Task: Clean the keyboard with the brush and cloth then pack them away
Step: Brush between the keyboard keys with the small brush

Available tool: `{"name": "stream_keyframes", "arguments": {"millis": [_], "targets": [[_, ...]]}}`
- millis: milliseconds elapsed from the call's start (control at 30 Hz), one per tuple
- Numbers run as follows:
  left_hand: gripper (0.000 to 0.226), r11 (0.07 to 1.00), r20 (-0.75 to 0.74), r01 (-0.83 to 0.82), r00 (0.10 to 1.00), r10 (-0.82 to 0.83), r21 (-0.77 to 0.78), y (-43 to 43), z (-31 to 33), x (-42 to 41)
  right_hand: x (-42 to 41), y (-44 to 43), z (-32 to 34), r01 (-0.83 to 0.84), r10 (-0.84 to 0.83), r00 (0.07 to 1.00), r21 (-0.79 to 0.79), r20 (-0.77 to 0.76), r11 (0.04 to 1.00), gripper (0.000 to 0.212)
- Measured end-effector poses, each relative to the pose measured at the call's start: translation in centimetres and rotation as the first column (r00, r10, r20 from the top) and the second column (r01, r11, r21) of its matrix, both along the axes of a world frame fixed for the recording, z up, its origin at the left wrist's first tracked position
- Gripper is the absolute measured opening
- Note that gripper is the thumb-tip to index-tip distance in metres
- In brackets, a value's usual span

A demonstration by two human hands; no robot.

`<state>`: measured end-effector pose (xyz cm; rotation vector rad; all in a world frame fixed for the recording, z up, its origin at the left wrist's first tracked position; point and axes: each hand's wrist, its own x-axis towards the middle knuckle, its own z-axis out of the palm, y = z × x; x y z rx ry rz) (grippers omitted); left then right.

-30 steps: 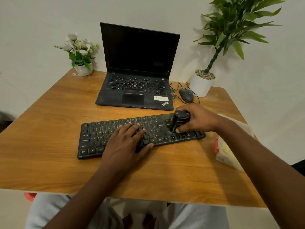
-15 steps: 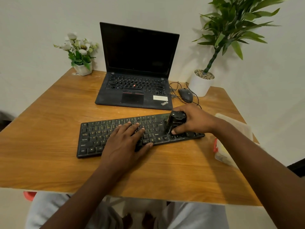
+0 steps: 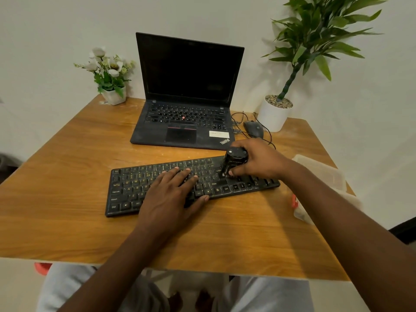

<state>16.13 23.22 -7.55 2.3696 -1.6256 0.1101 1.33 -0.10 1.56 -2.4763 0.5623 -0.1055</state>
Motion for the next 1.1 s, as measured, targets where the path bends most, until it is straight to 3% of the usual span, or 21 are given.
{"name": "stream_keyframes", "arguments": {"millis": [333,633,767,933,1100], "targets": [[0.075,1.000,-0.001,-0.004,1.000,0.004,0.003,-0.1,-0.1,0.1,-2.2,-0.4,0.9,-0.133,0.142,0.980,0.073,-0.140,0.988,0.037],[0.076,1.000,0.005,0.000,1.000,-0.001,0.008,0.0,0.0,0.1,-3.8,-3.0,0.1,0.069,-0.070,0.997,-0.037,-0.040,0.997,0.034],[0.077,1.000,0.008,-0.001,1.000,0.001,0.011,0.0,0.0,0.1,-3.8,-2.1,-0.4,0.049,-0.049,0.999,0.013,-0.005,0.999,0.033],[0.077,1.000,0.002,-0.001,1.000,0.001,0.020,-0.1,-0.1,0.2,-4.5,-2.2,0.3,0.001,0.001,0.997,0.025,-0.083,1.000,0.034],[0.079,1.000,0.007,-0.002,1.000,0.002,0.023,-0.1,-0.1,0.2,-5.2,-3.7,0.5,0.085,-0.087,0.993,-0.028,-0.077,0.996,0.035]]}}
